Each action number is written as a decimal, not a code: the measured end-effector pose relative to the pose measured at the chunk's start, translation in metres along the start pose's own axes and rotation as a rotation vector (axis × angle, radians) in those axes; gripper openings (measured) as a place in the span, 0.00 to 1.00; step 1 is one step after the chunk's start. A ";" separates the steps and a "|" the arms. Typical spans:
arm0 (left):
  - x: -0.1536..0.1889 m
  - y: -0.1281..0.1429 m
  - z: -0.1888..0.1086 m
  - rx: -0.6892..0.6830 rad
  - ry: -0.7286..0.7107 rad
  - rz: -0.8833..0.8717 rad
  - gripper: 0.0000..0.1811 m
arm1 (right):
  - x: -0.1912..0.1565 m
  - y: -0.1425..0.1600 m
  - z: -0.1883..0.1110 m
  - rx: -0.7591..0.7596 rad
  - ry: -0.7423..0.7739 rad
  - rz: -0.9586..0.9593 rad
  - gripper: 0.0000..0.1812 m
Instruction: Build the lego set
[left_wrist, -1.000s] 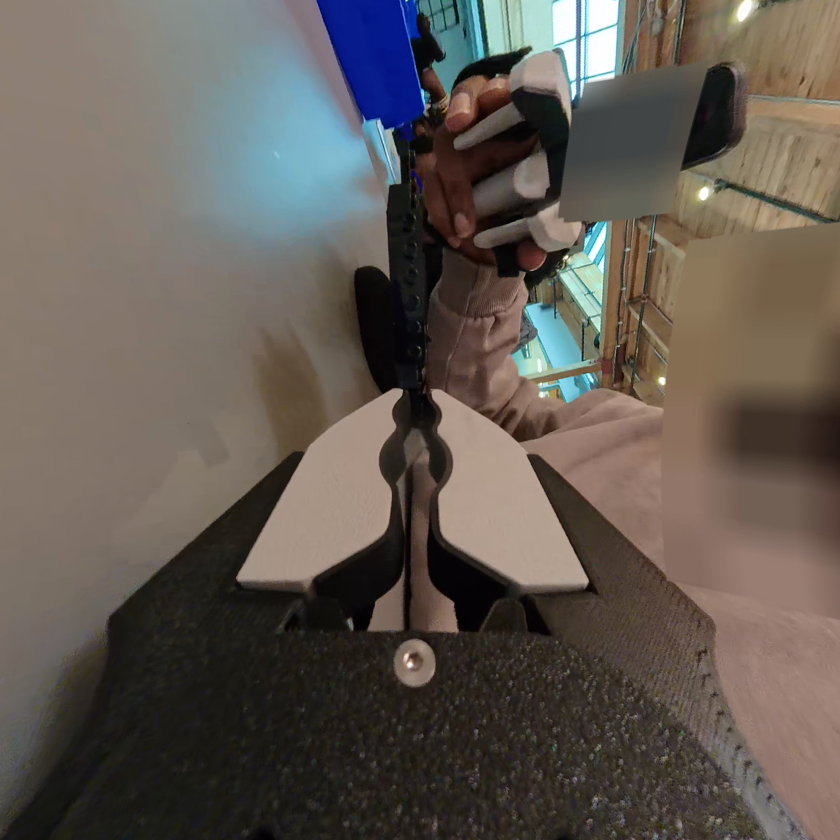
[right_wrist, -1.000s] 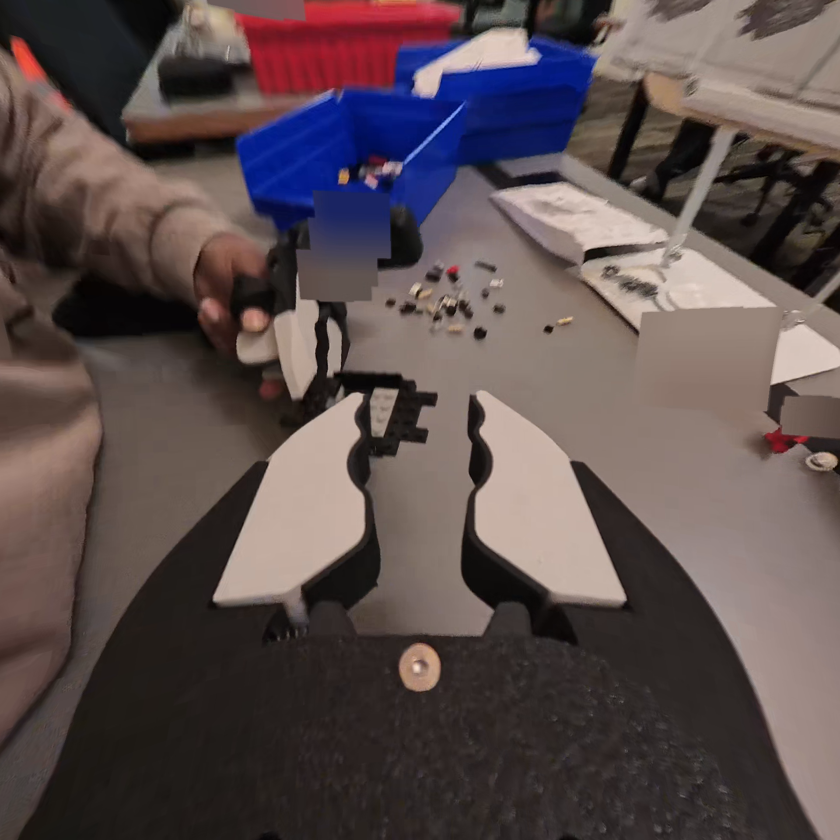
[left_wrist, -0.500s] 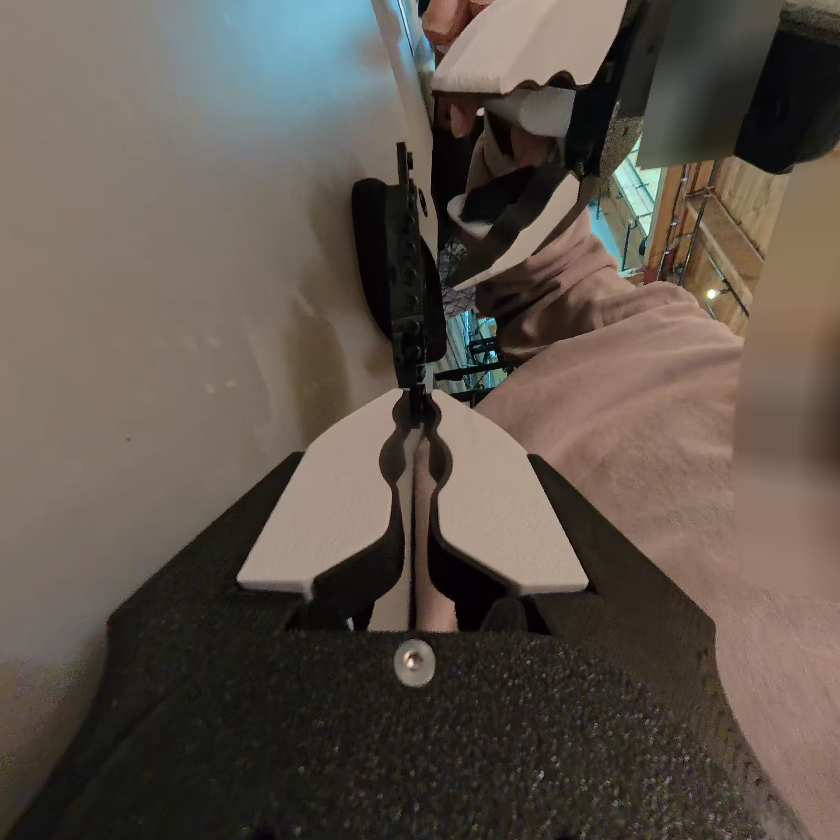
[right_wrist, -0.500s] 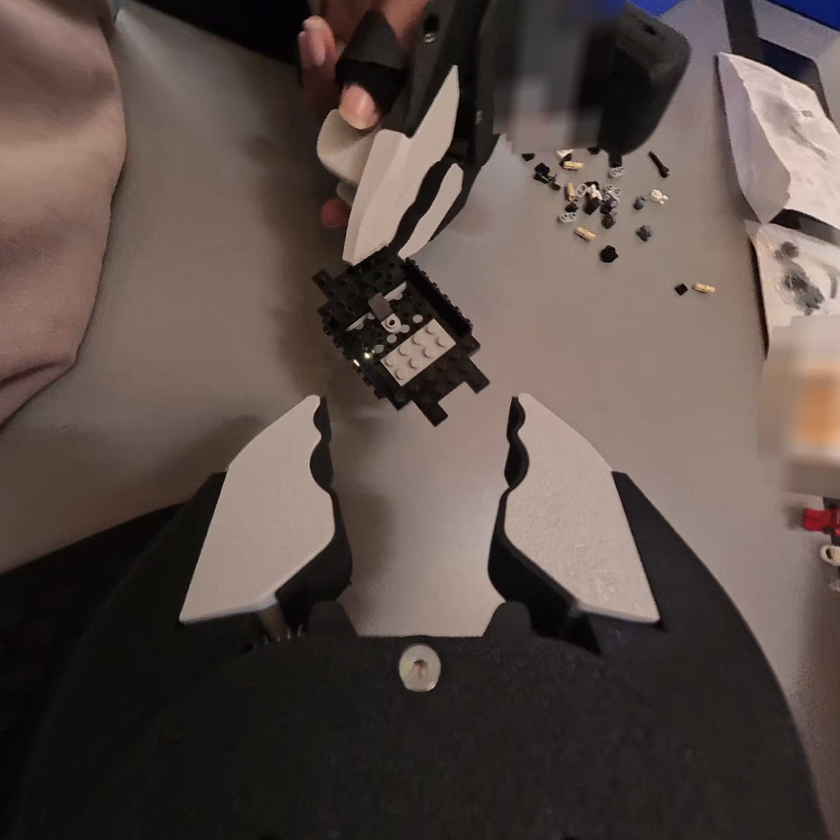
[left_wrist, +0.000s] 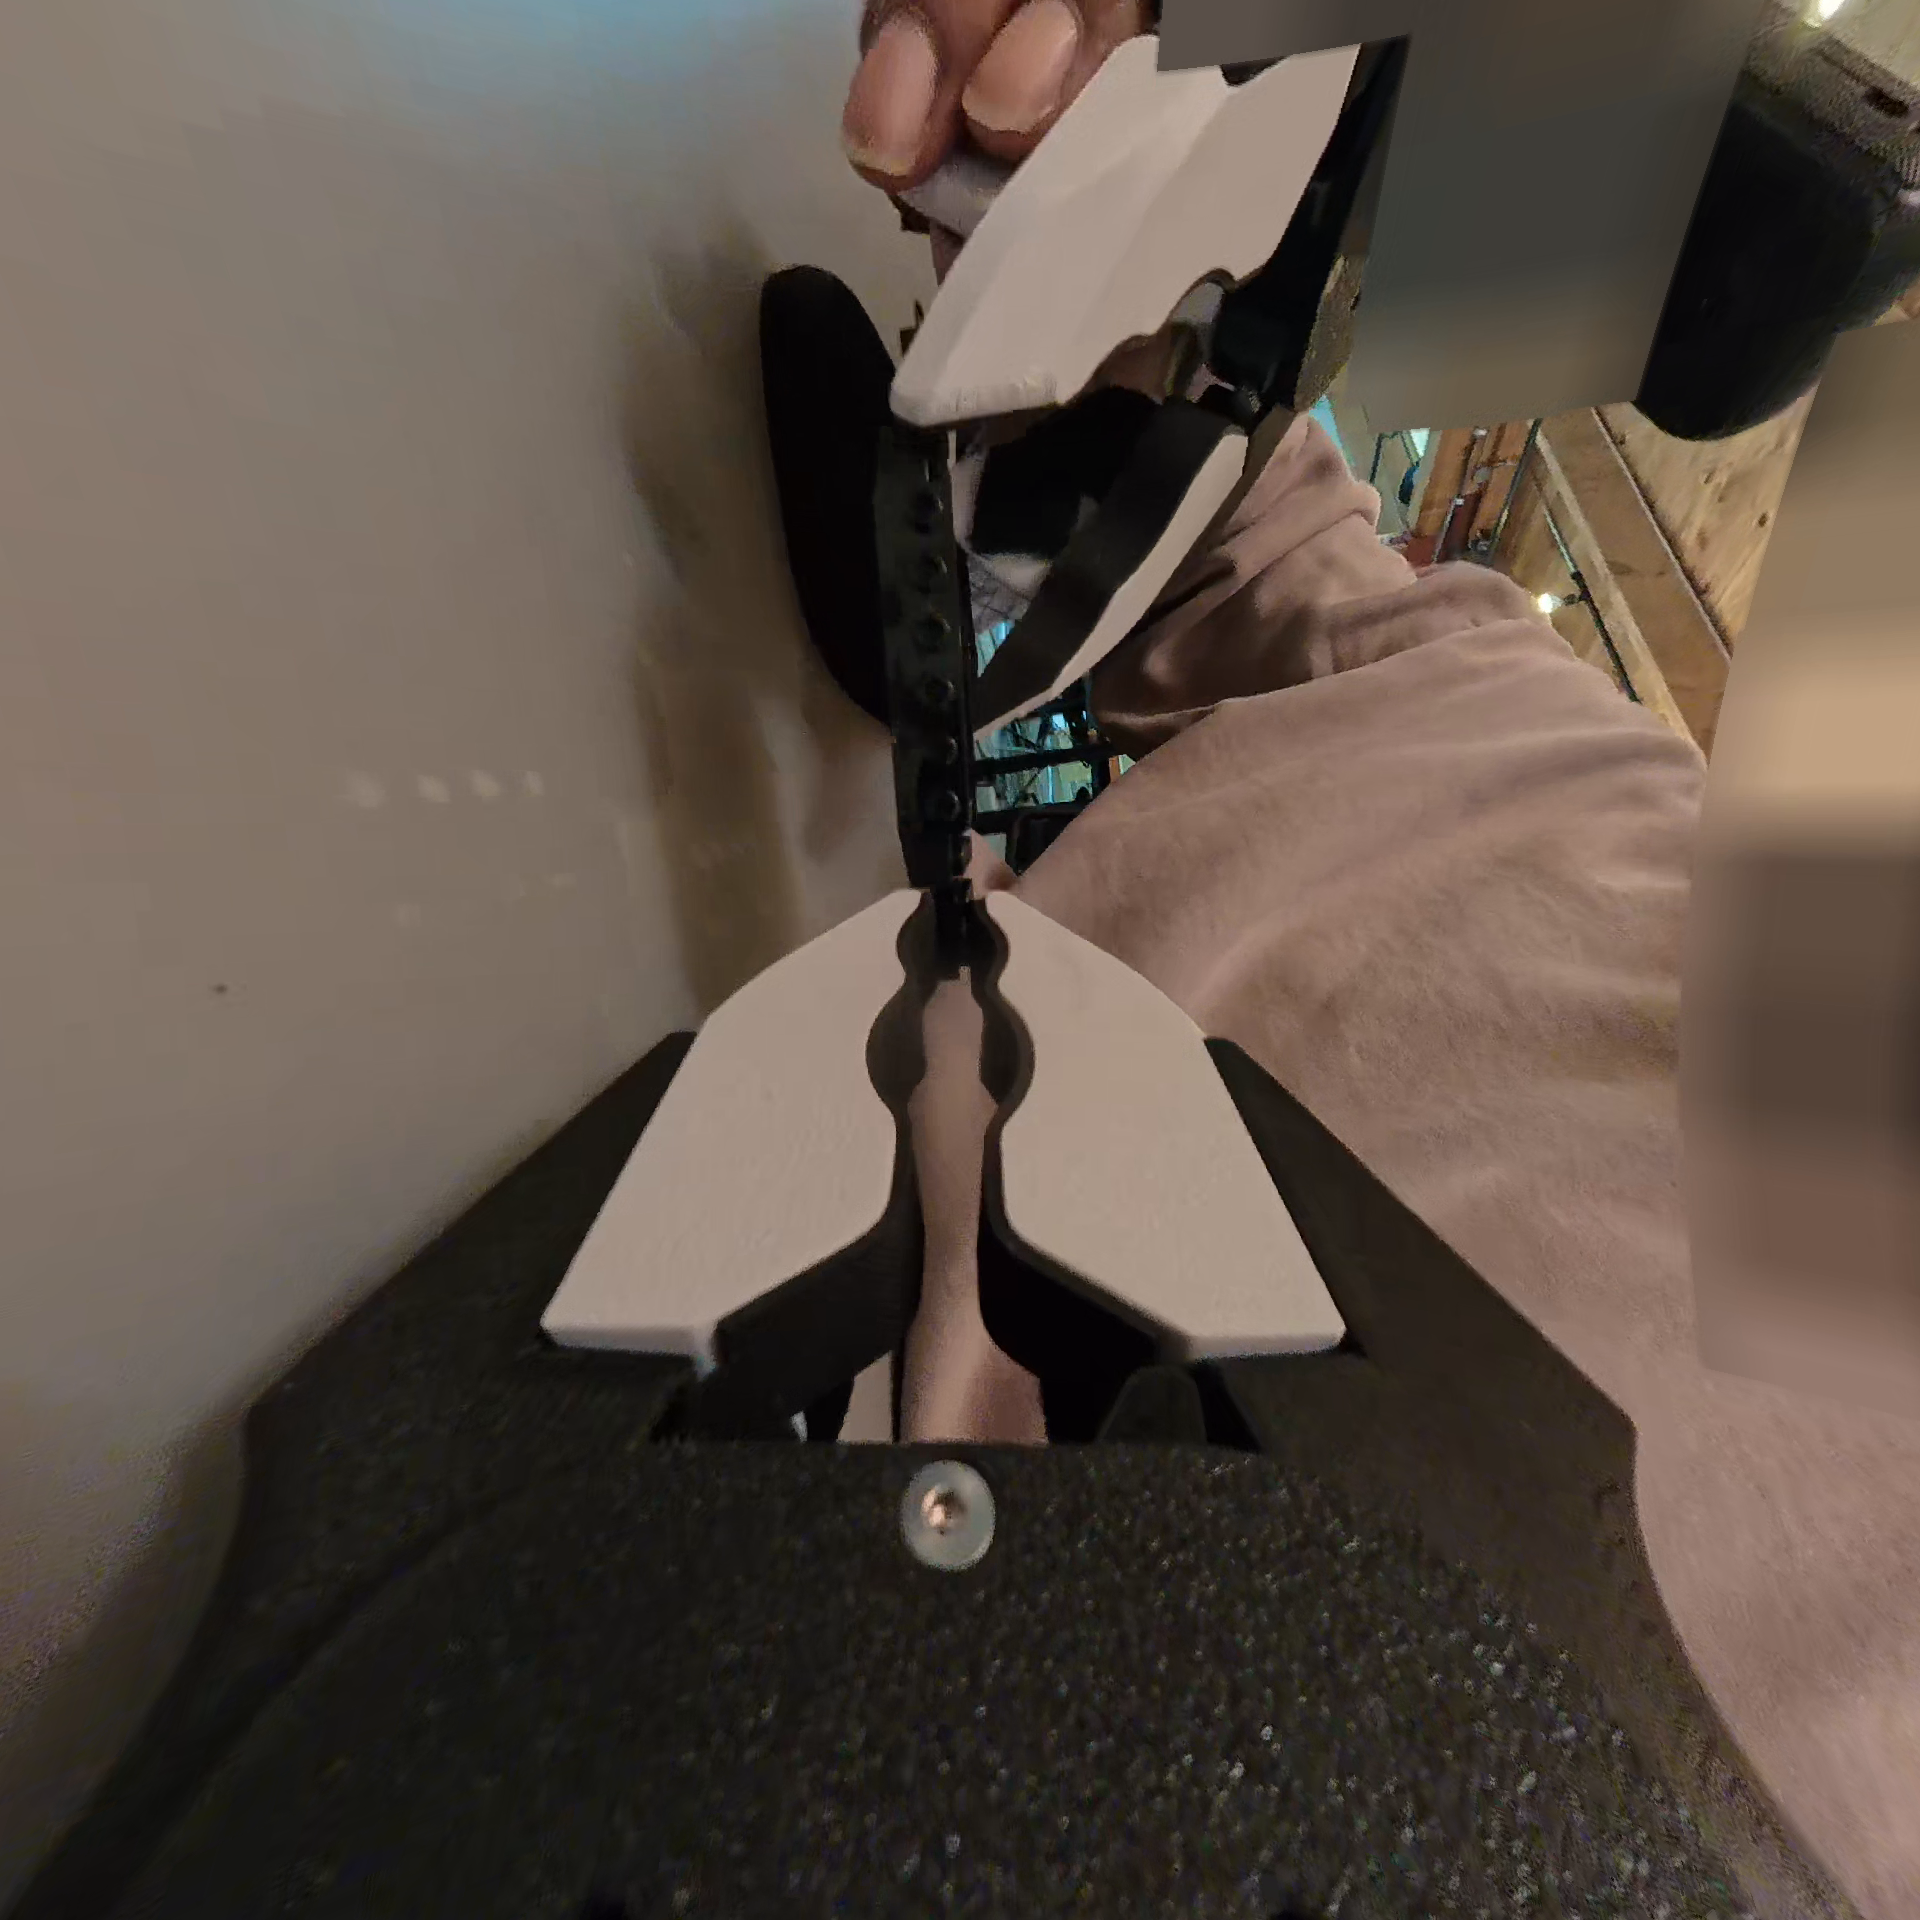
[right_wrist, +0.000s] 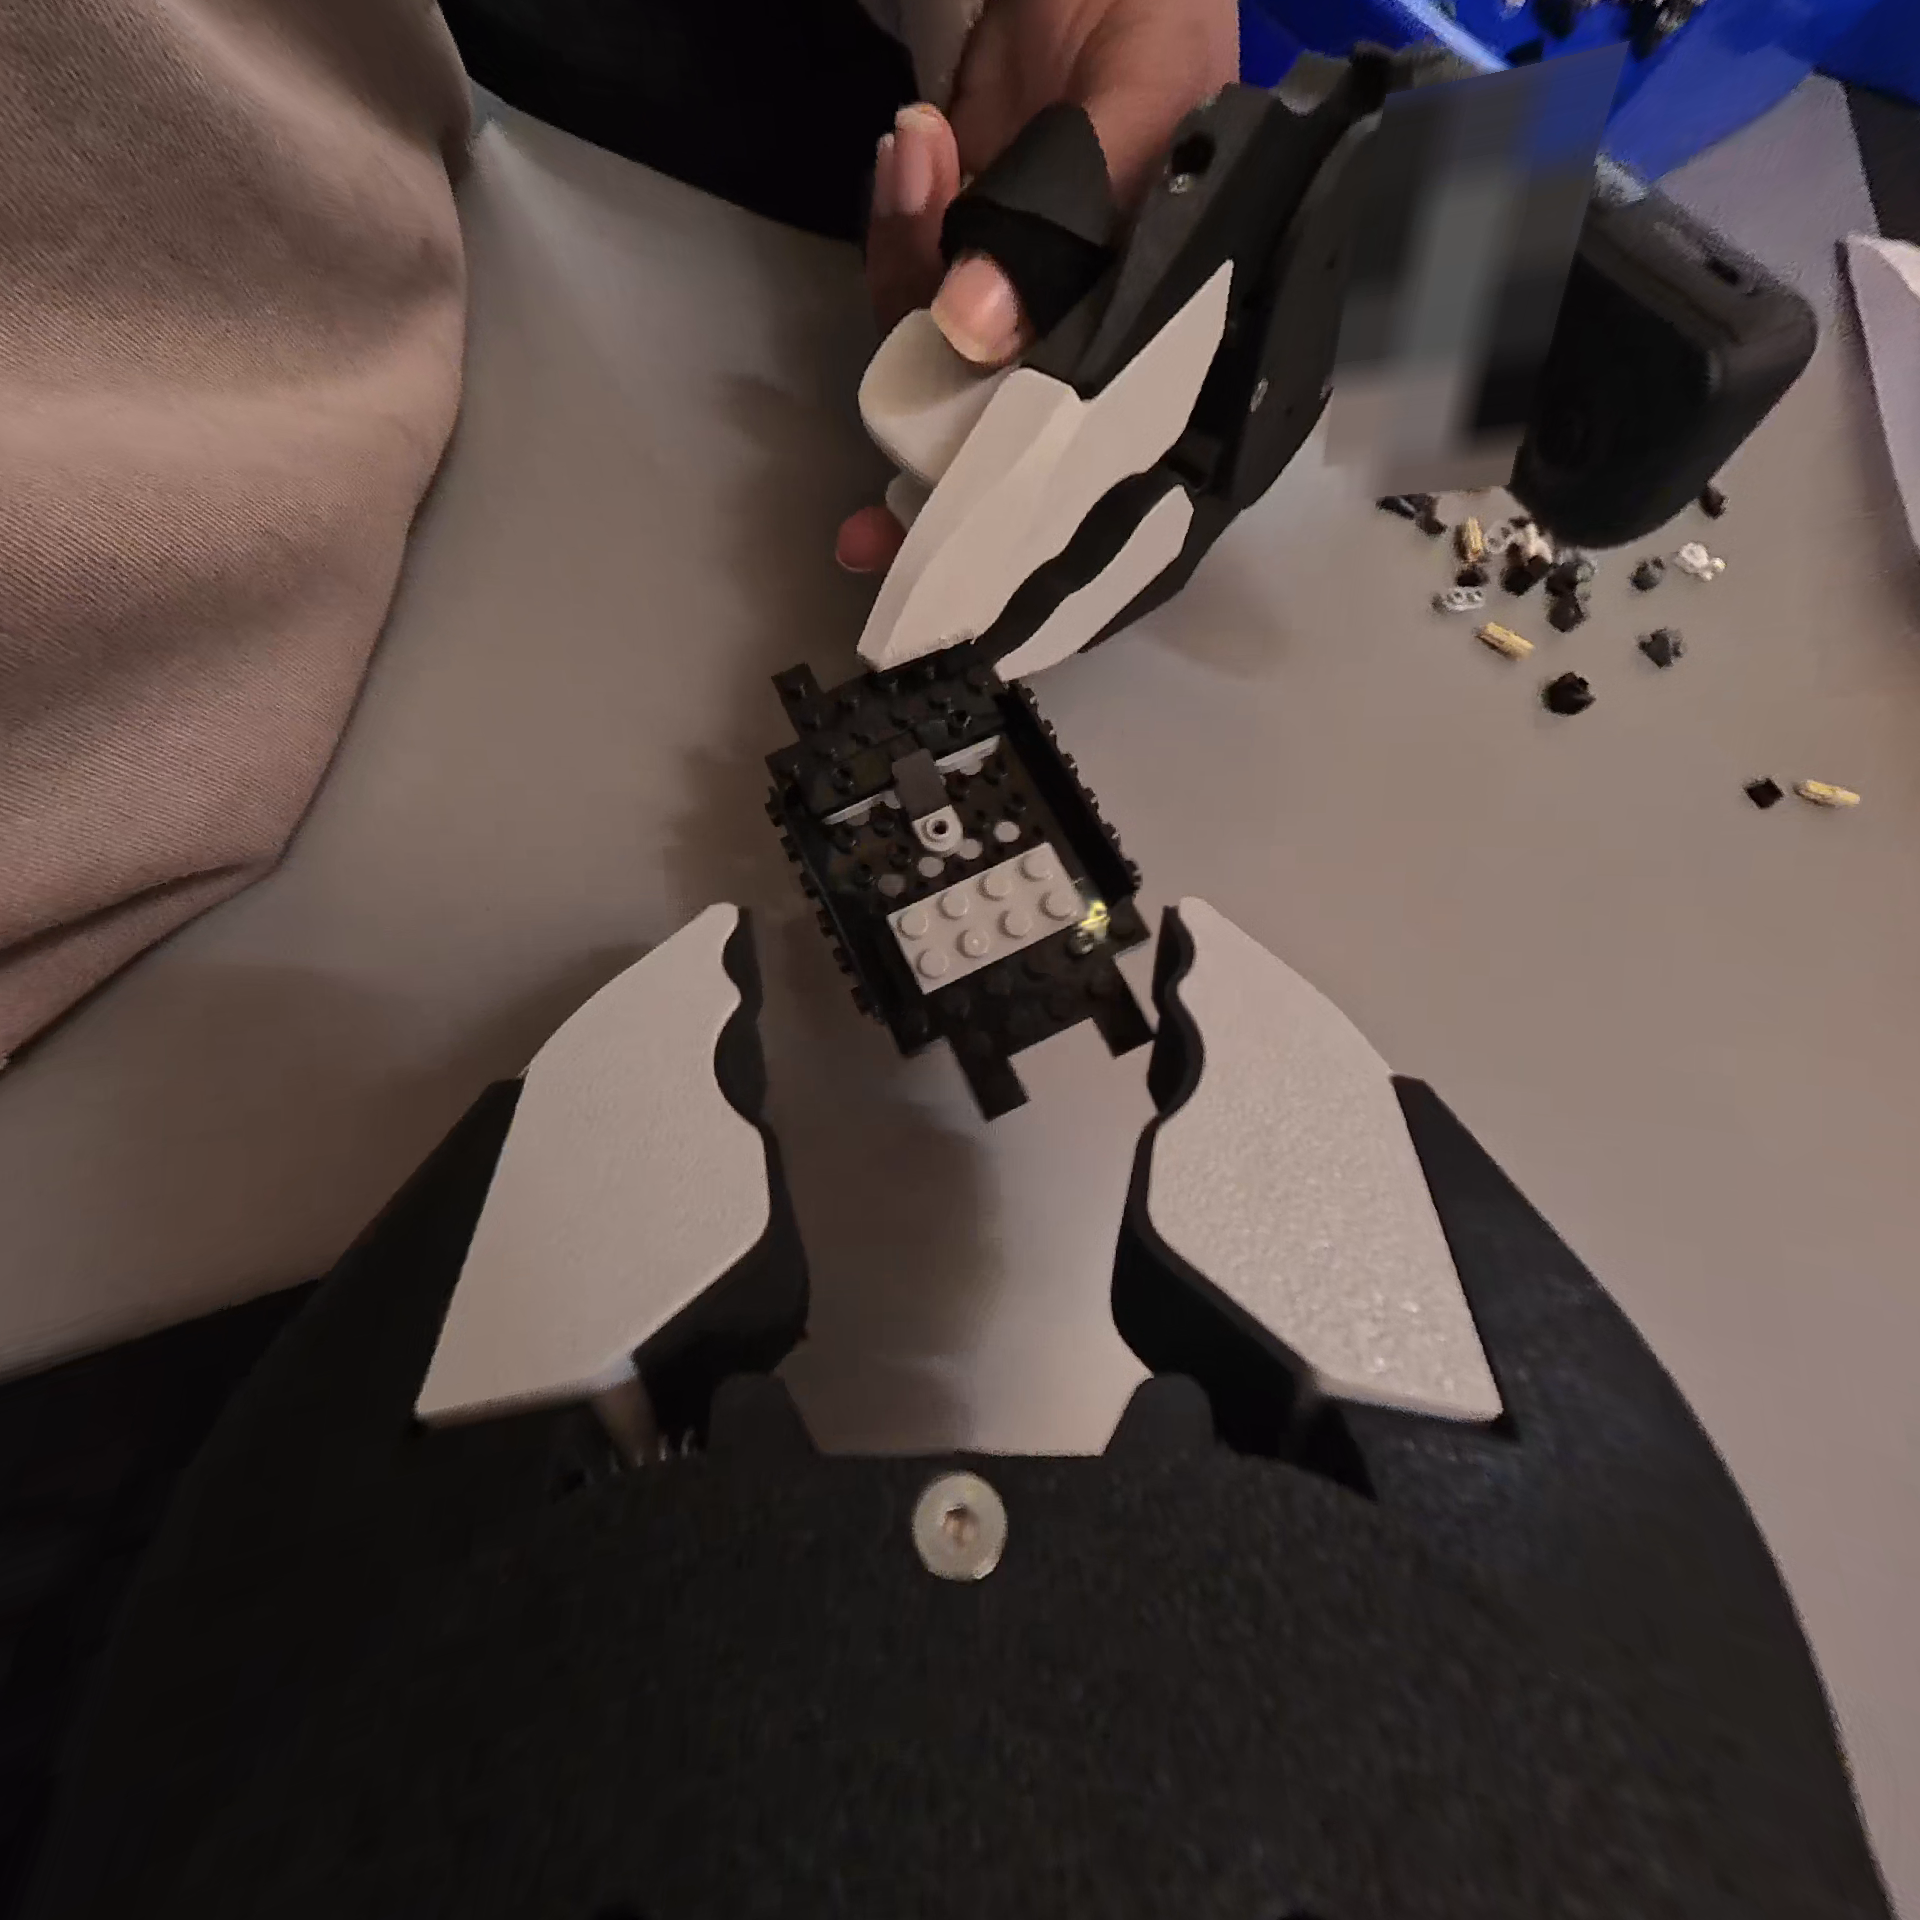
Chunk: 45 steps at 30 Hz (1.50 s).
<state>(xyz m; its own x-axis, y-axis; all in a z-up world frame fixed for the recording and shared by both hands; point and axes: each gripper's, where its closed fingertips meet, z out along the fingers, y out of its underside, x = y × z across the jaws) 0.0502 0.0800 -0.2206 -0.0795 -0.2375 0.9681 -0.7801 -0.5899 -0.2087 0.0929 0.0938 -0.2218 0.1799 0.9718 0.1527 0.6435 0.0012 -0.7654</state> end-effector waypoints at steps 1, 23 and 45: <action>0.001 0.004 0.001 -0.020 0.009 0.003 0.03 | -0.001 -0.001 0.002 0.009 -0.007 -0.005 0.40; 0.008 0.023 0.005 -0.088 0.091 0.047 0.18 | -0.028 -0.017 0.017 0.074 -0.187 0.017 0.33; 0.005 0.001 0.005 0.014 0.017 0.151 0.06 | -0.020 -0.020 0.018 -0.112 0.021 -0.160 0.33</action>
<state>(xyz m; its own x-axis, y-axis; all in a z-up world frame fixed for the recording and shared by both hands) 0.0522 0.0745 -0.2164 -0.2058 -0.3114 0.9277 -0.7498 -0.5590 -0.3539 0.0635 0.0784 -0.2209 0.0828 0.9562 0.2809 0.7435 0.1284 -0.6563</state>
